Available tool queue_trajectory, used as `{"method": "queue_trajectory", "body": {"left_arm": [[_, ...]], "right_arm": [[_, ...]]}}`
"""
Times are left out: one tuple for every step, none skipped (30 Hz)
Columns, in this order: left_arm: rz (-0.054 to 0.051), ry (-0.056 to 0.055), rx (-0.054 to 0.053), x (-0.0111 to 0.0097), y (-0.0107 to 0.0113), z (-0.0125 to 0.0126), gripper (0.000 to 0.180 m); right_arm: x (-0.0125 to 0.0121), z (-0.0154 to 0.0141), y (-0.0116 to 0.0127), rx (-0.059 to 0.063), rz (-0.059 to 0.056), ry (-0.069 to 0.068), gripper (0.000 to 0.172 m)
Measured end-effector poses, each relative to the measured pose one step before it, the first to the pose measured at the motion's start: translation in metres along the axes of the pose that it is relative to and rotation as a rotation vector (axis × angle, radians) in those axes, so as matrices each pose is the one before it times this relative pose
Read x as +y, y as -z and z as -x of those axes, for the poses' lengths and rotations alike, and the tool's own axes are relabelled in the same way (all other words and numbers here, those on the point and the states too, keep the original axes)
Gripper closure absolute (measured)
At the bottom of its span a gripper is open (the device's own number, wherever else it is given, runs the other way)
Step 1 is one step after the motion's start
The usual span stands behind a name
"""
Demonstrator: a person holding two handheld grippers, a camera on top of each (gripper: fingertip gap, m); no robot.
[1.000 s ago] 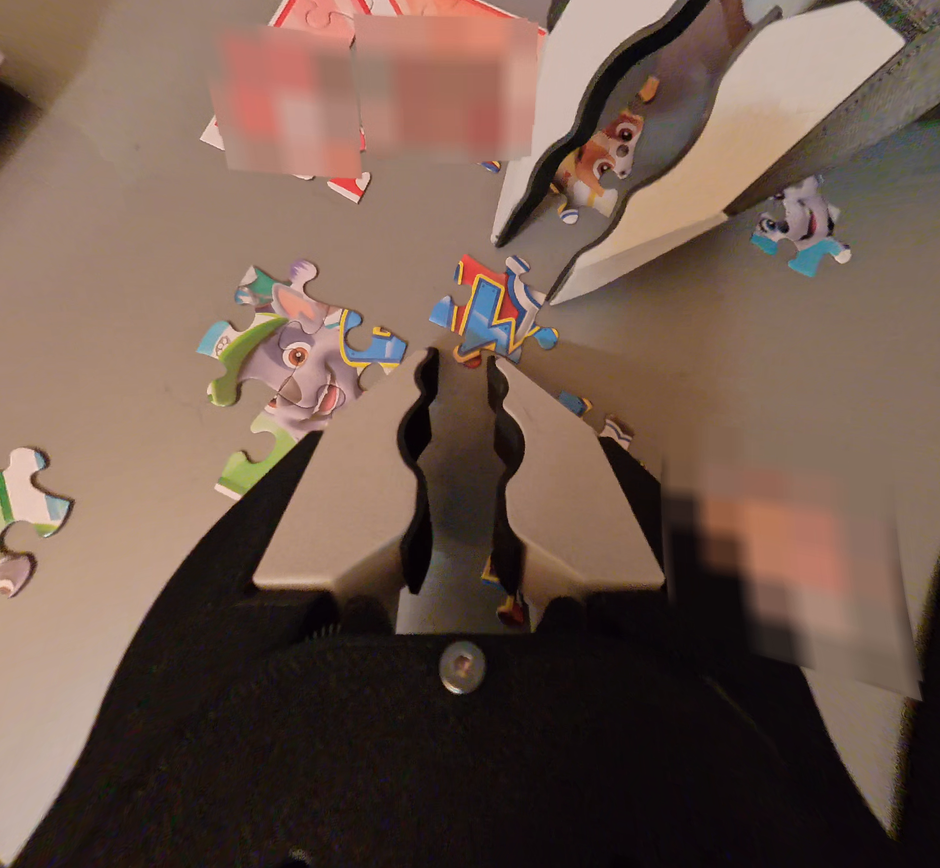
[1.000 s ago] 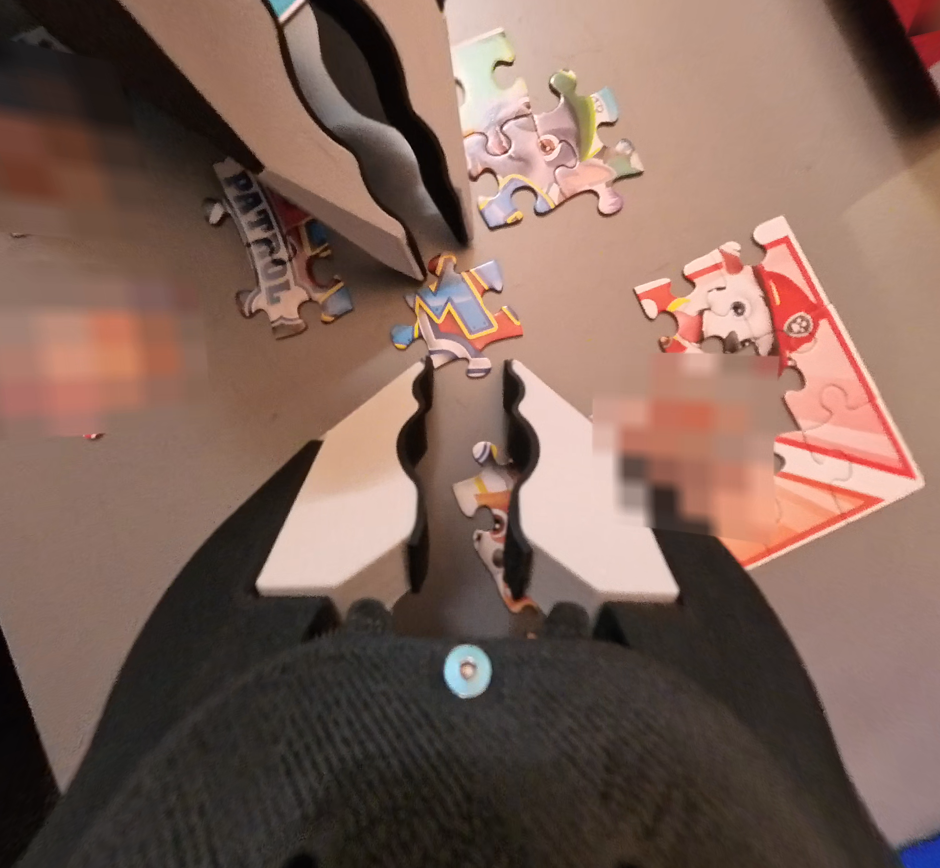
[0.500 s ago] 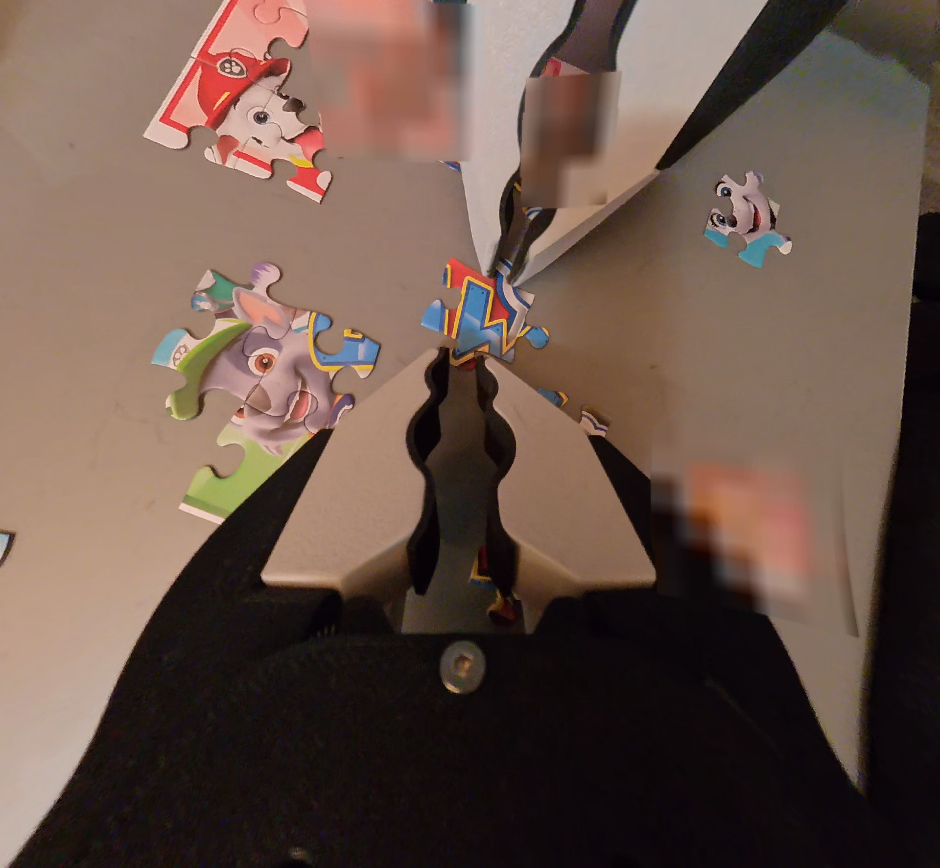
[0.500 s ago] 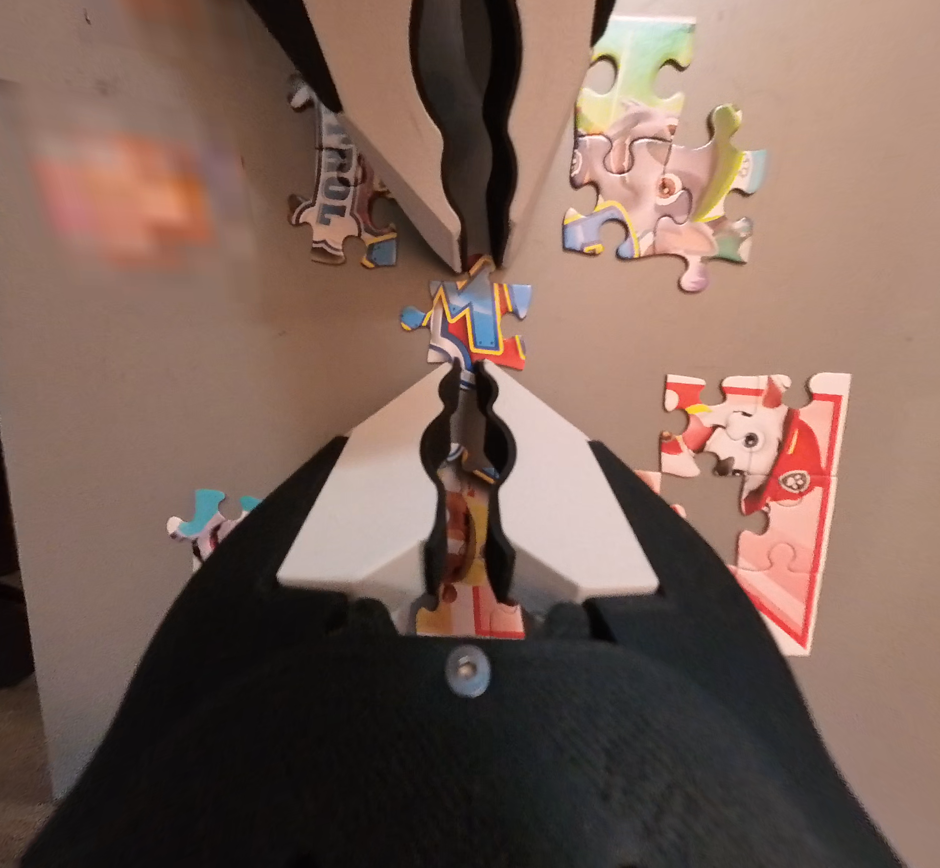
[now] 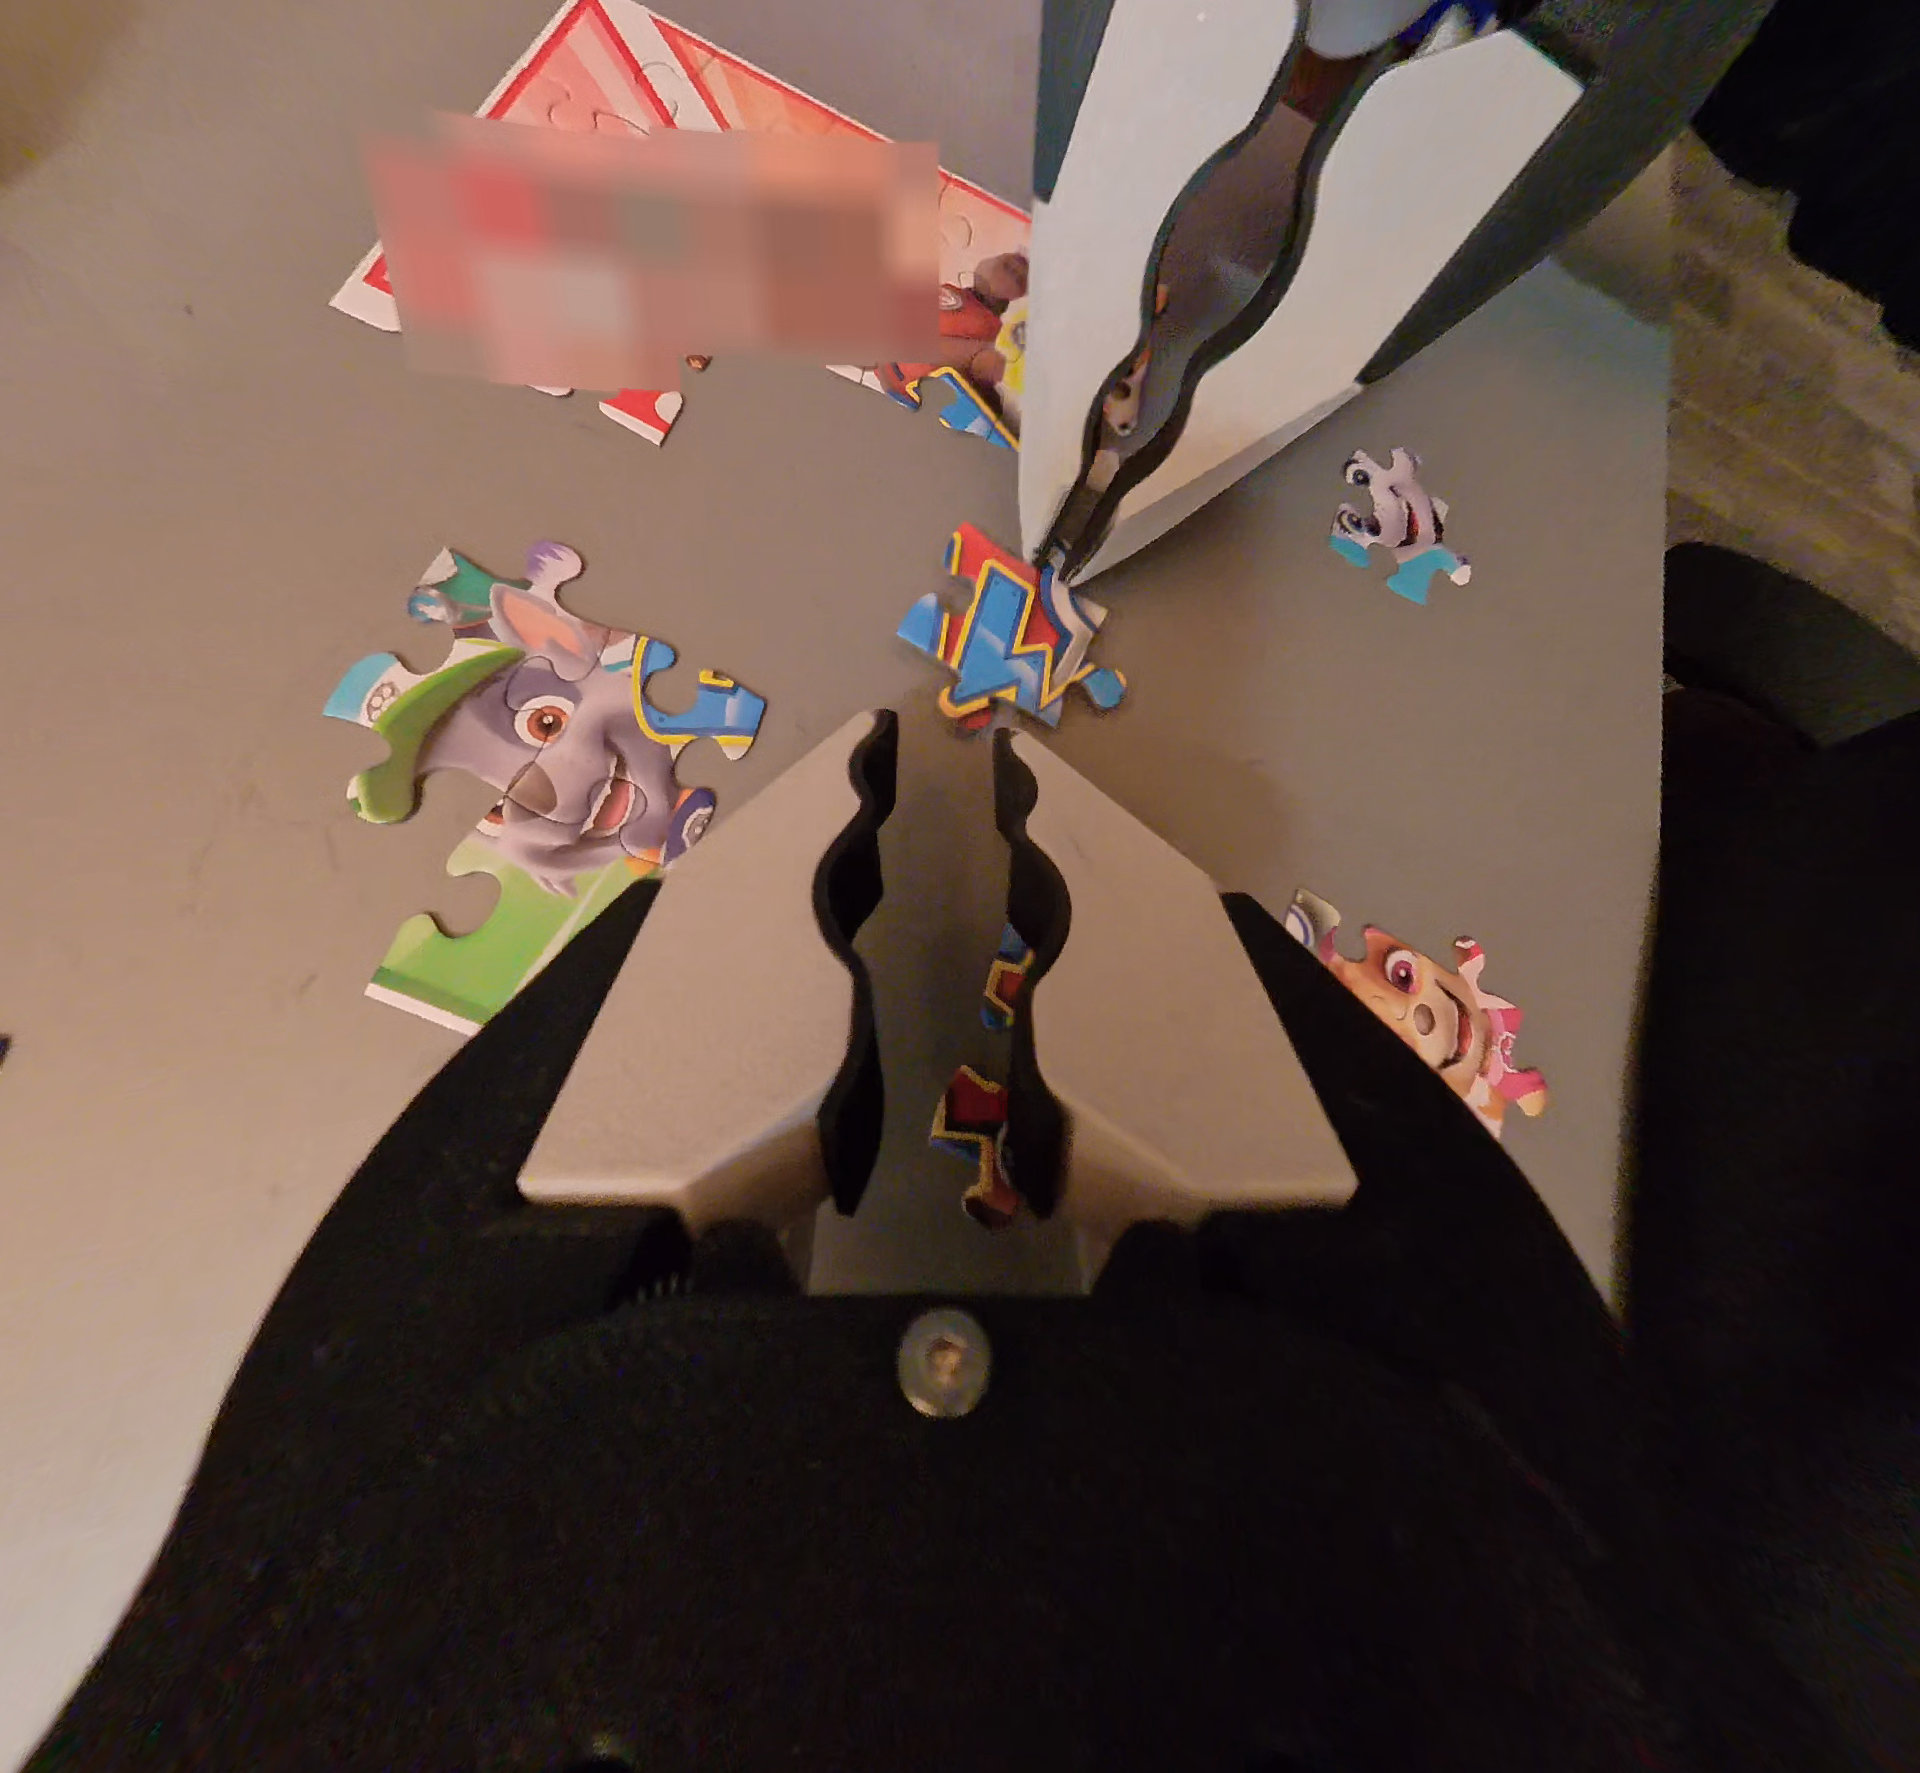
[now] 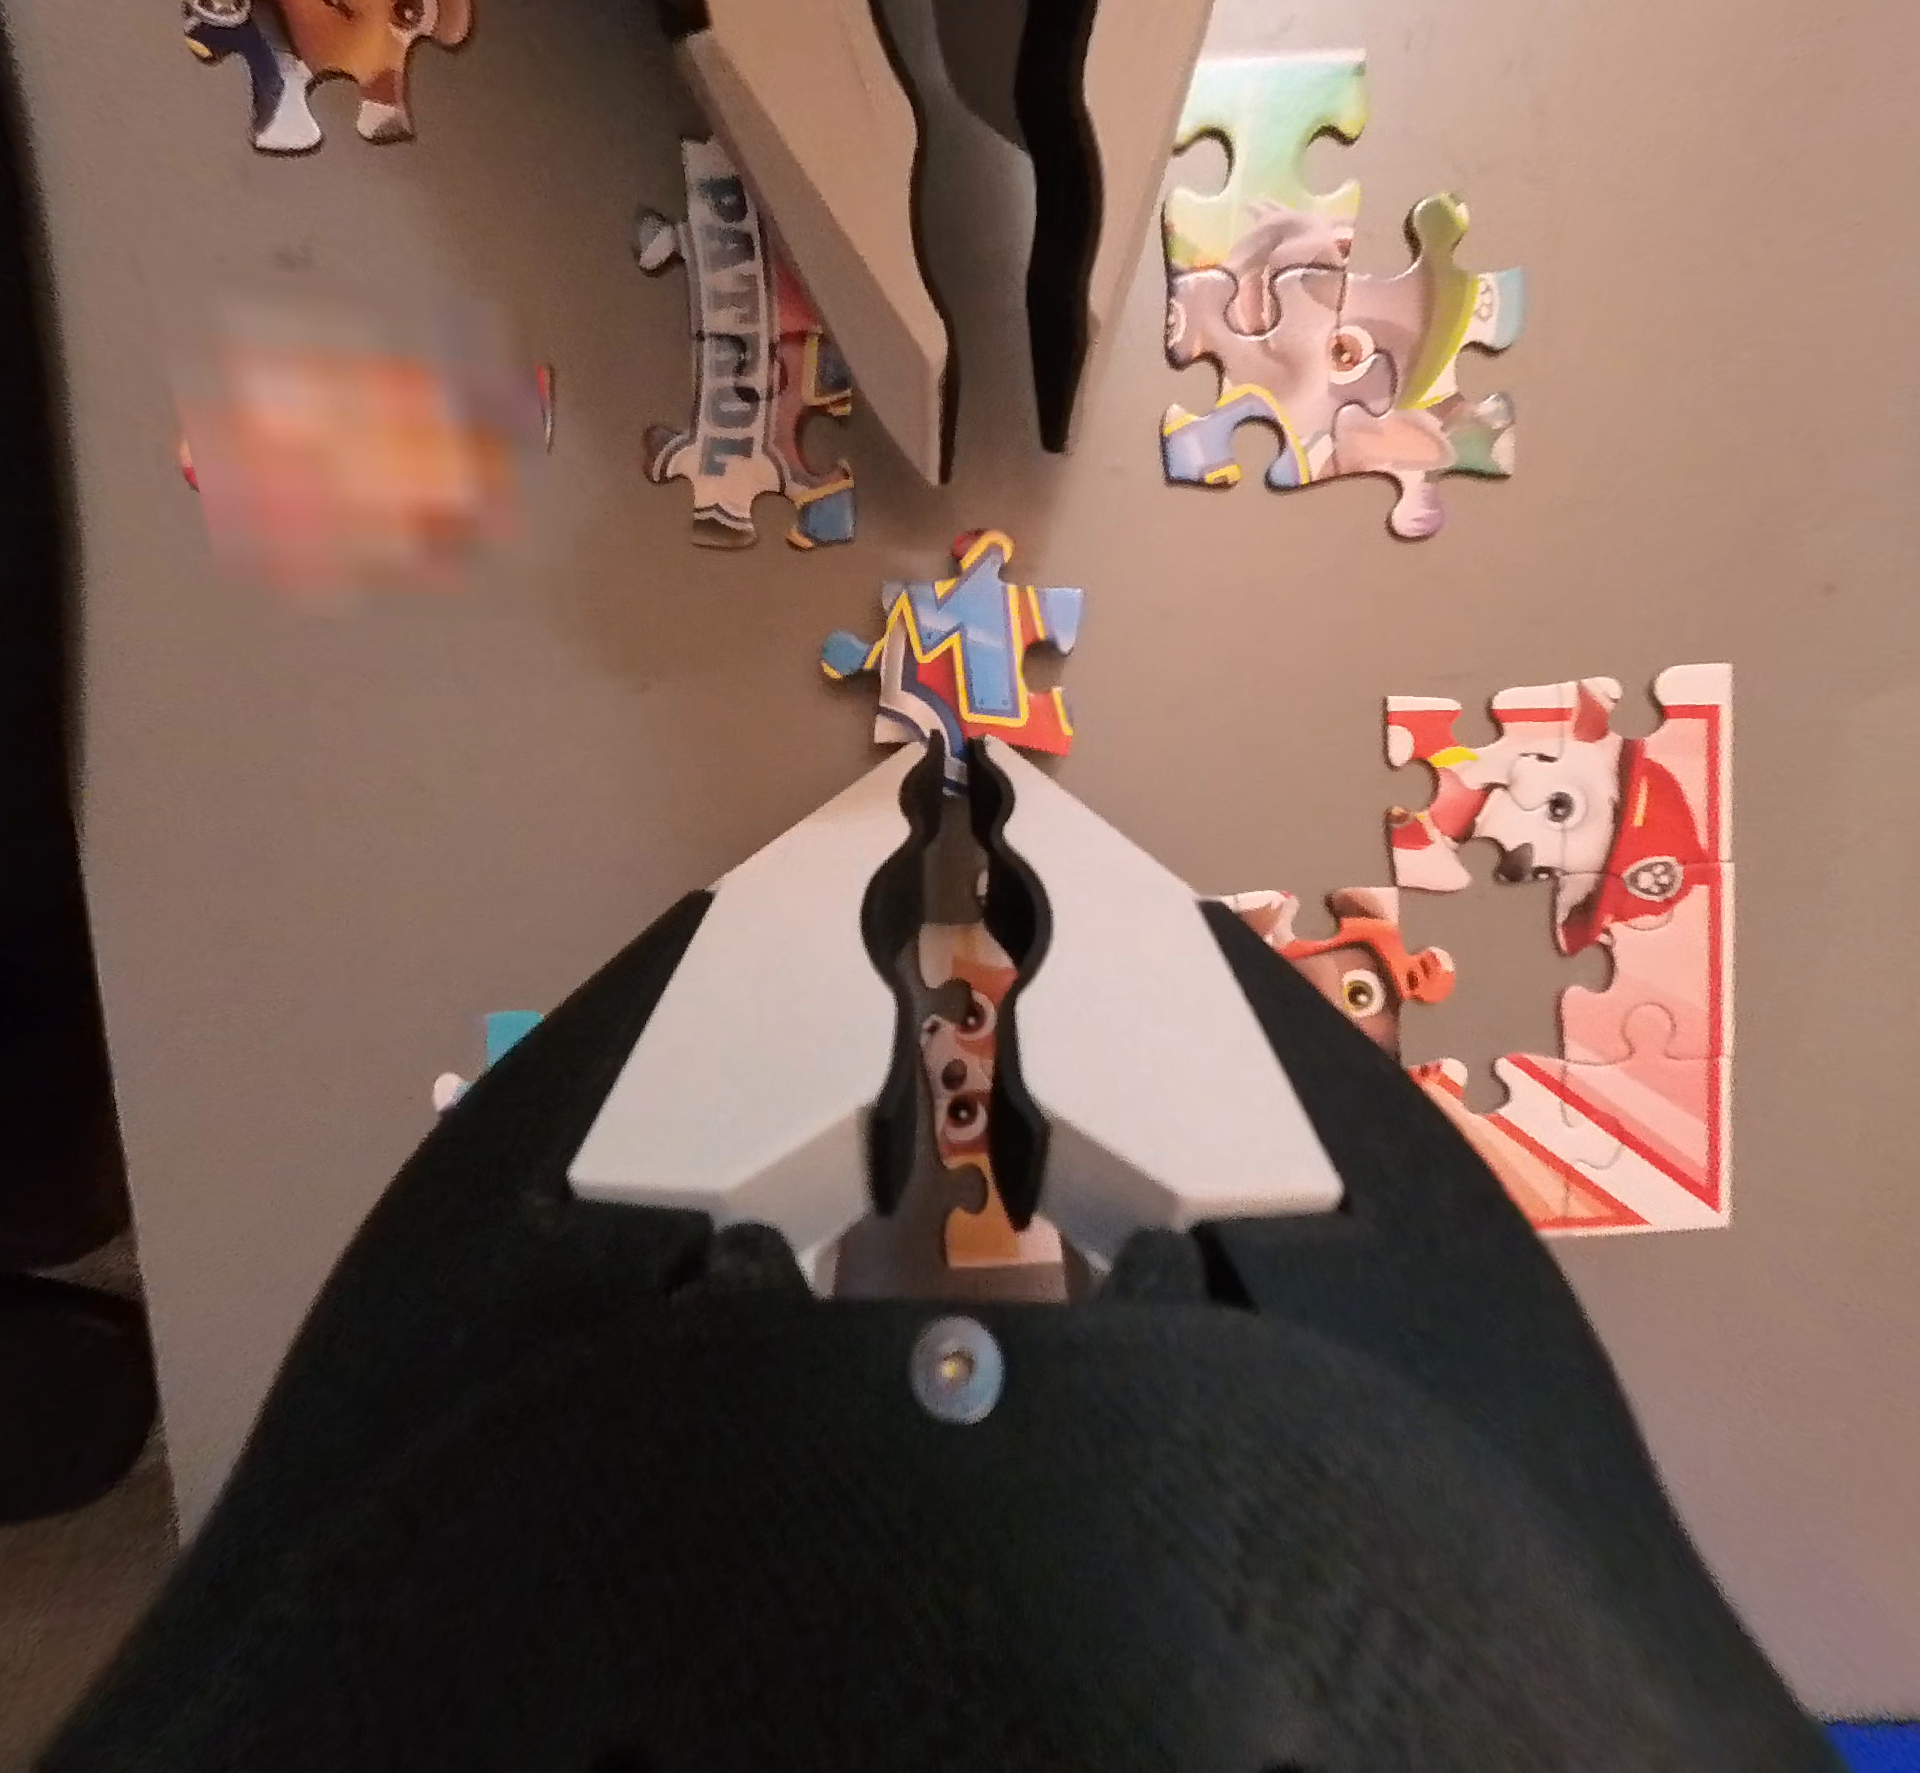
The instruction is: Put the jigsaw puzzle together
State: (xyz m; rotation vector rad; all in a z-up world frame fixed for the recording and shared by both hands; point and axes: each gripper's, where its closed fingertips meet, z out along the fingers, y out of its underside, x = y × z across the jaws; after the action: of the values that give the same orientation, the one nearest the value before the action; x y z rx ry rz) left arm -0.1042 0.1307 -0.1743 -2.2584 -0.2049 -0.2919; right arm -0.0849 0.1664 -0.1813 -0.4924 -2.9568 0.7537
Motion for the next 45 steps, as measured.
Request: {"method": "queue_trajectory", "body": {"left_arm": [[-0.0063,0.0095,0.0037,-0.00014,0.00146,0.00009,0.164],[-0.0105,0.0134,0.0041,-0.00063,0.00209,0.00038,0.163],[-0.0164,0.019,0.007,-0.00136,0.0028,0.00042,0.162],[-0.0219,0.0274,0.0143,-0.00211,0.00327,-0.00009,0.161],[-0.0248,0.039,0.0238,-0.00255,0.0035,-0.00084,0.159],[-0.0254,0.0516,0.0363,-0.00275,0.00332,-0.00183,0.156],[-0.0244,0.0626,0.0497,-0.00258,0.0031,-0.00305,0.152],[-0.0249,0.0678,0.0628,-0.00261,0.00311,-0.00463,0.147],[-0.0284,0.0702,0.069,-0.00298,0.00334,-0.00535,0.143],[-0.0281,0.0681,0.0691,-0.00292,0.00348,-0.00535,0.142],[-0.0225,0.0564,0.0712,-0.00201,0.00342,-0.00636,0.14],[-0.0126,0.0448,0.0622,-0.00043,0.00273,-0.00579,0.14],[-0.005,0.0308,0.0461,0.00079,0.00182,-0.00452,0.141],[-0.0003,0.0179,0.0301,0.00147,0.00064,-0.00313,0.142],[0.0018,0.0075,0.0226,0.0016,-0.00011,-0.00278,0.147],[-0.0007,0.0019,0.0228,0.00105,-0.0008,-0.00349,0.158],[-0.0035,0.001,0.0243,0.00035,-0.00079,-0.00389,0.175],[-0.0073,0.0044,0.0113,-0.00058,-0.0007,-0.00181,0.18],[-0.0057,0.0027,-0.0109,-0.00058,-0.00005,0.0018,0.18],[-0.0135,-0.0042,-0.0197,-0.00172,0.00111,0.00292,0.18],[-0.025,-0.0046,-0.0066,-0.00336,0.00212,0.00078,0.18],[-0.0373,0.0031,0.0135,-0.00514,0.00285,-0.0025,0.18],[-0.0461,0.0048,0.0095,-0.00659,0.0037,-0.002,0.18],[-0.0534,0.0003,0.0047,-0.00743,0.00396,-0.00139,0.18],[-0.0535,-0.0013,0.0053,-0.00738,0.00361,-0.00142,0.18],[-0.047,0.0049,0.0007,-0.00606,0.00284,-0.00063,0.18],[-0.0408,0.0015,0.0078,-0.00478,0.00155,-0.00169,0.18],[-0.0392,-0.0001,0.0171,-0.00411,0.0004,-0.00341,0.18],[-0.0329,0.0066,0.0142,-0.00296,-0.00059,-0.00287,0.18],[-0.0263,0.0077,0.0132,-0.00176,-0.00123,-0.00273,0.18],[-0.0248,0.0031,0.019,-0.00152,-0.00166,-0.0039,0.18],[-0.0192,0.0036,0.0121,-0.00063,-0.00157,-0.00292,0.18],[-0.0135,0.0,0.0097,0.00011,-0.00127,-0.00271,0.18],[-0.0112,-0.0011,0.011,0.00001,-0.00061,-0.00287,0.18],[-0.0003,-0.001,0.0083,0.00156,-0.00053,-0.0023,0.18],[0.0054,-0.0011,0.0045,0.00206,-0.00023,-0.00168,0.18],[0.0079,-0.0076,-0.0035,0.00249,0.00007,-0.00066,0.18],[0.0077,-0.0147,-0.015,0.00244,0.00072,0.00084,0.18],[0.0154,-0.0157,-0.0209,0.00347,0.00106,0.00158,0.177],[0.0218,-0.0144,-0.0285,0.00405,0.00146,0.00246,0.17],[0.025,-0.0178,-0.0385,0.00444,0.00195,0.00344,0.161],[0.0274,-0.0253,-0.0471,0.00469,0.00244,0.00393,0.154],[0.0347,-0.0429,-0.0673,0.00549,0.00265,0.00592,0.149],[0.0519,-0.0723,-0.1068,0.00764,0.00224,0.01019,0.144],[0.069,-0.0993,-0.1334,0.00978,0.00147,0.01263,0.144]], "right_arm": [[-0.00164,-0.00015,0.00271,0.0093,-0.0012,0.0132,0.169],[-0.00214,0.00036,0.00269,0.0049,-0.0003,0.0169,0.169],[-0.00294,0.0007,0.00273,0.002,-0.0002,0.02,0.169],[-0.00408,0.00099,0.00273,-0.0004,-0.001,0.0248,0.169],[-0.00544,0.00172,0.00274,-0.0032,-0.0036,0.0302,0.169],[-0.00652,0.00197,0.00257,-0.0029,-0.0053,0.0348,0.169],[-0.00677,0.00169,0.0025,0.0005,-0.0034,0.0376,0.169],[-0.00628,0.00107,0.00227,0.0049,0.0007,0.0379,0.169],[-0.00579,0.00024,0.0022,0.0096,0.0028,0.0367,0.17],[-0.00565,0.00001,0.00233,0.0119,0.0006,0.0341,0.17],[-0.00565,-0.00035,0.0023,0.0128,-0.0051,0.0292,0.17],[-0.00588,-0.00027,0.00219,0.0107,-0.0105,0.0232,0.17],[-0.00528,-0.00004,0.00191,0.0088,-0.0125,0.0171,0.169],[-0.0042,-0.00013,0.00123,0.0083,-0.0099,0.0124,0.169],[-0.003,-0.00015,0.00067,0.0081,-0.0066,0.0097,0.17],[-0.00185,-0.00063,0.00023,0.012,-0.0041,0.0067,0.169],[-0.00122,-0.00102,0.00006,0.0146,-0.0049,0.0026,0.17],[-0.00092,-0.00155,0.00003,0.0199,-0.0092,-0.0031,0.172],[-0.0003,-0.00369,0.00052,0.0341,-0.0132,-0.0128,0.172],[0.00015,-0.00587,0.00118,0.0475,-0.0186,-0.0273,0.168],[0.0005,-0.00674,0.0019,0.0515,-0.0252,-0.0444,0.156],[0.00063,-0.00751,0.00249,0.0525,-0.0324,-0.0692,0.151],[-0.00063,-0.00756,0.00266,0.051,-0.0461,-0.0938,0.146],[-0.00226,-0.00735,0.00272,0.0509,-0.0601,-0.1109,0.137],[-0.00351,-0.00581,0.00266,0.0433,-0.0704,-0.1232,0.133],[-0.00502,-0.00145,0.00179,0.0177,-0.081,-0.131,0.135],[-0.00562,0.00278,0.00074,-0.007,-0.0867,-0.1315,0.135],[-0.00413,0.00433,-0.0004,-0.0193,-0.0782,-0.1224,0.138],[-0.00242,0.00404,-0.00129,-0.0242,-0.066,-0.1111,0.146],[-0.00156,0.00387,-0.0014,-0.0328,-0.0574,-0.0967,0.15],[-0.00133,0.00393,-0.00109,-0.0439,-0.0461,-0.0852,0.147],[-0.00251,0.00427,-0.00055,-0.0526,-0.0434,-0.0763,0.15],[-0.00293,0.00264,0.00043,-0.0465,-0.0338,-0.0613,0.154],[-0.00194,0.00076,0.0012,-0.0338,-0.0154,-0.0451,0.16],[-0.00047,0.00057,0.00123,-0.0307,0.0038,-0.0303,0.165],[0.00068,0.00064,0.00113,-0.0249,0.016,-0.0165,0.17],[0.00147,-0.00009,0.00099,-0.0147,0.0239,-0.0071,0.172],[0.00182,-0.00046,0.00103,-0.0083,0.0287,-0.0002,0.172],[0.00161,-0.00077,0.00162,-0.0058,0.0316,0.0048,0.172],[0.0018,-0.00237,0.00247,0.0004,0.0367,0.0026,0.172],[0.00325,-0.00511,0.00329,0.0101,0.0479,-0.0048,0.172],[0.00646,-0.00835,0.00351,0.0191,0.0677,-0.0181,0.172],[0.01046,-0.01165,0.0031,0.0292,0.0881,-0.0347,0.172],[0.01284,-0.01339,0.00183,0.0335,0.0969,-0.0487,0.172],[0.01253,-0.01123,-0.00028,0.0173,0.0908,-0.0512,0.172]]}}
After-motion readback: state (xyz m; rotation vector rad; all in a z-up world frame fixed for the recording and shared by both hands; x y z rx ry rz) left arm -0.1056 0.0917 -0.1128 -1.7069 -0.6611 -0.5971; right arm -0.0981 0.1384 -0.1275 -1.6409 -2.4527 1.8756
